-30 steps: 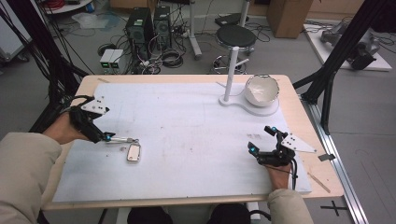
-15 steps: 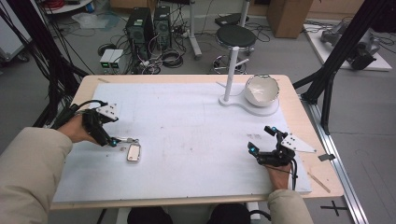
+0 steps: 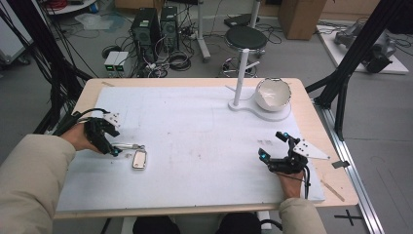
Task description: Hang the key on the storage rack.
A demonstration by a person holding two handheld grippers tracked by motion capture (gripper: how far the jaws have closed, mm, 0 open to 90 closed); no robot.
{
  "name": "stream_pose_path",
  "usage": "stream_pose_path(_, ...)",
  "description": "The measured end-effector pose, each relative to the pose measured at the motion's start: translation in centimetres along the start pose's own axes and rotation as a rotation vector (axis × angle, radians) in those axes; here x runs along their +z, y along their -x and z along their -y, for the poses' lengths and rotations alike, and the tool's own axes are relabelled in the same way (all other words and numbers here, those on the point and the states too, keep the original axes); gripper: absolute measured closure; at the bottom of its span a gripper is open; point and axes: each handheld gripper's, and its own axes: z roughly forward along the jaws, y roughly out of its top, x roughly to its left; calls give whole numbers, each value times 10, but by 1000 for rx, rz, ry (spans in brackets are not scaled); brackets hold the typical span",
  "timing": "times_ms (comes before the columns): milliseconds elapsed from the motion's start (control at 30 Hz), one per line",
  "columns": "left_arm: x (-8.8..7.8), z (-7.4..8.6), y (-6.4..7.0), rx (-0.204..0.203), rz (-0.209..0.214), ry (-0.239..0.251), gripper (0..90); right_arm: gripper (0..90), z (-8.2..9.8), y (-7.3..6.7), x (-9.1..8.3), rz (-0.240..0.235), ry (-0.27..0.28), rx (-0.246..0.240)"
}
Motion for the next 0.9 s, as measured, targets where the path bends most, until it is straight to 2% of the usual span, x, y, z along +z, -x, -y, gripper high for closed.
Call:
stream_pose_path(100,0,2,-1,9,-1,-17,274,9,0,0,0,0,0,0)
stream_pose_path(167,1,3,-1,-5,-4,-19,322,9,0,0,0,0,0,0)
stream_pose_path(267,1,4,-1,-1,-10,-33,355,9,0,0,0,1,0,0)
stream_pose_path(300,1,4,-1,1,-15,-44,405,9,0,0,0,2,-3,5)
stream_pose_path(433,2,5,-1,-19,-20,-36,458,9,0,0,0,2,-1,-2)
stream_pose_path(467,2,5,-1,-8,-25,-54,496,9,0,0,0,1,0,0)
stream_pose_path(533,2,5,-2,8,-26,-72,513,9,0,0,0,1,0,-1)
stream_pose_path(667,4,5,-2,6,-37,-82,594,9,0,0,0,2,1,-1)
stream_pose_path(800,6,5,-2,6,-24,-99,660,9,0,0,0,1,0,0)
stream_pose_path(867,7,5,-1,-3,-21,-86,687,9,0,0,0,2,1,0)
stream_pose_path(900,6,5,-1,9,-23,-88,701,9,0,0,0,2,-3,5)
